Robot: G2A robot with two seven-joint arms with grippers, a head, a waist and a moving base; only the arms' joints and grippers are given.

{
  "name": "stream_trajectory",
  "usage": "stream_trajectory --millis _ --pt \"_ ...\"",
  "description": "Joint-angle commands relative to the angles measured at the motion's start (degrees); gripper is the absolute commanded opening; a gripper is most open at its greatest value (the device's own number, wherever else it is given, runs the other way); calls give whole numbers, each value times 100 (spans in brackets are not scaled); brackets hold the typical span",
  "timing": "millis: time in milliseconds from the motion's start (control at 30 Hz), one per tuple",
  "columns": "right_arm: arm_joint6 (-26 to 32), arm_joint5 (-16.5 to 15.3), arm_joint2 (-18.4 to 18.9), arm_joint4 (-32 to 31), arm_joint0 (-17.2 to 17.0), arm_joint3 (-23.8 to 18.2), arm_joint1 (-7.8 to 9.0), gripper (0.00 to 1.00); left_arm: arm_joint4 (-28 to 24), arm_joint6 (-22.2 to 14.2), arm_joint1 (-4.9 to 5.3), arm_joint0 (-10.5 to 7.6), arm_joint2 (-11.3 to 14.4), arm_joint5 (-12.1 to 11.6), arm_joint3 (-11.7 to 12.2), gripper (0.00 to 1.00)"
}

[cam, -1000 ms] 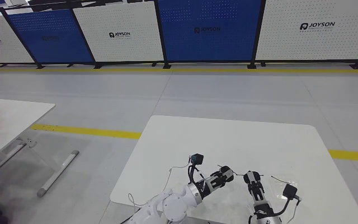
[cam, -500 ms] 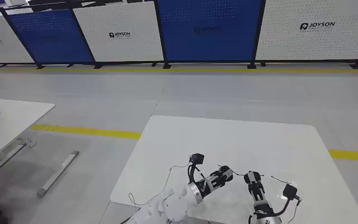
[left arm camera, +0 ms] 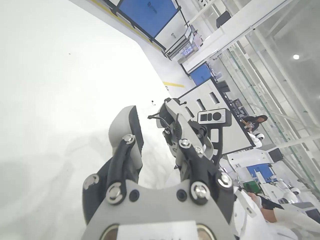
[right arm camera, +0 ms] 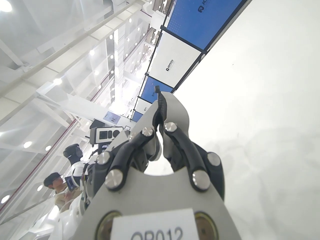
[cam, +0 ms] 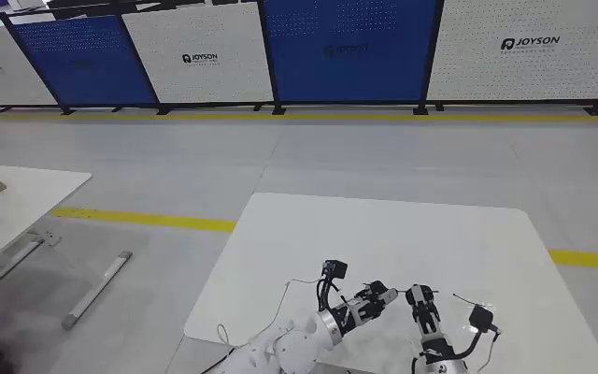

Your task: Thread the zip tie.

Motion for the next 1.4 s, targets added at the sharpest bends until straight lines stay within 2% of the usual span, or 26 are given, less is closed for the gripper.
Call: stream_trajectory --millis 0,100,167,1200,1267,1300,1367 --pt "3 -7 -1 -18 -1 -2 -3 0 6 12 -4 -10 5 17 -2 20" --pt "8 -21 2 -31 -2 -1 -8 0 -5 27 -11 -22 10 33 1 13" --pt "9 -35 7 -37 -3 3 -11 0 -18 38 -15 -28 11 27 14 0" --pt "223 -211 106 69 -41 7 -40 0 30 109 -68 -97 128 -120 112 0" --pt "204 -215 107 55 -48 7 -43 0 27 118 -68 -93 123 -134 109 11" --pt "193 -215 107 42 -52 8 -44 0 48 142 -67 -90 115 -139 106 33" --pt "171 -208 106 16 -56 12 -47 0 81 173 -65 -75 107 -139 93 40"
